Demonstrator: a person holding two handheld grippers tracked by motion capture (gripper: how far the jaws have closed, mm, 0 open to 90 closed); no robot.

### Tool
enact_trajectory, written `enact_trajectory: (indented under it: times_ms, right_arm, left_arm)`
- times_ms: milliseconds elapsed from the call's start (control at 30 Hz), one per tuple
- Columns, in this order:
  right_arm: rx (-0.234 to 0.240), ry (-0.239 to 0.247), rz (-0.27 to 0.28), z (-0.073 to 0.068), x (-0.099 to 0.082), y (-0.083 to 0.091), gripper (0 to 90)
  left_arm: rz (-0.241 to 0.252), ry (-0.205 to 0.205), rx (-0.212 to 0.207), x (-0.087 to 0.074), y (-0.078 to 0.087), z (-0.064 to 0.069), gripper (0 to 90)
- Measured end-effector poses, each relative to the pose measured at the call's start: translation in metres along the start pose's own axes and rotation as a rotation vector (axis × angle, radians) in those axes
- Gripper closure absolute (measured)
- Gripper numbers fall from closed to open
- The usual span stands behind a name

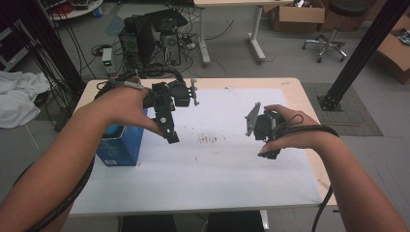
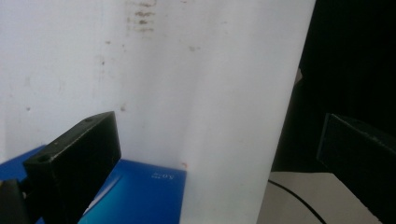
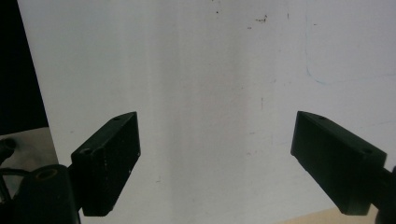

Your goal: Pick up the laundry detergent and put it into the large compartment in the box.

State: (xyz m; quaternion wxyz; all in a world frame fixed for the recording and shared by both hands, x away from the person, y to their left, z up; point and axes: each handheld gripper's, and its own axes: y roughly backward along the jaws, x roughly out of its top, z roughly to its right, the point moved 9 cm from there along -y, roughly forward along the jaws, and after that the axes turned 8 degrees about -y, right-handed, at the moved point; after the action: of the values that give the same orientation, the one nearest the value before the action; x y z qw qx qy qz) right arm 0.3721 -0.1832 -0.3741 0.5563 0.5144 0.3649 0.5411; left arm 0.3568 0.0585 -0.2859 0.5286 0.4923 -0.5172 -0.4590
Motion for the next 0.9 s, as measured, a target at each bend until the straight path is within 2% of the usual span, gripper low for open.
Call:
enact_trajectory:
  times_ms: [200, 333, 433, 567, 900]
  right_arm:
    - [0.006, -0.003, -0.006, 0.0, 0.002, -0.002, 15.7]
    - [0.007, 0.005, -0.01, -0.001, 0.004, -0.001, 15.7]
    - [0.008, 0.007, -0.013, -0.001, 0.003, 0.0, 15.7]
    - [0.005, -0.003, -0.016, 0.002, 0.001, 0.0, 15.7]
    - [0.004, -0.003, -0.02, 0.004, 0.005, 0.001, 15.7]
  left_arm:
    - [-0.013, -0.11, -0.002, 0.003, -0.009, 0.006, 0.1]
    - [-0.029, -0.148, -0.011, 0.004, -0.017, 0.008, 0.1]
    - [-0.042, -0.164, -0.013, 0.005, -0.021, 0.007, 0.1]
    - [-0.029, -0.172, -0.026, 0.006, -0.023, 0.008, 0.1]
    - [-0.013, -0.17, -0.026, -0.001, -0.023, 0.007, 0.1]
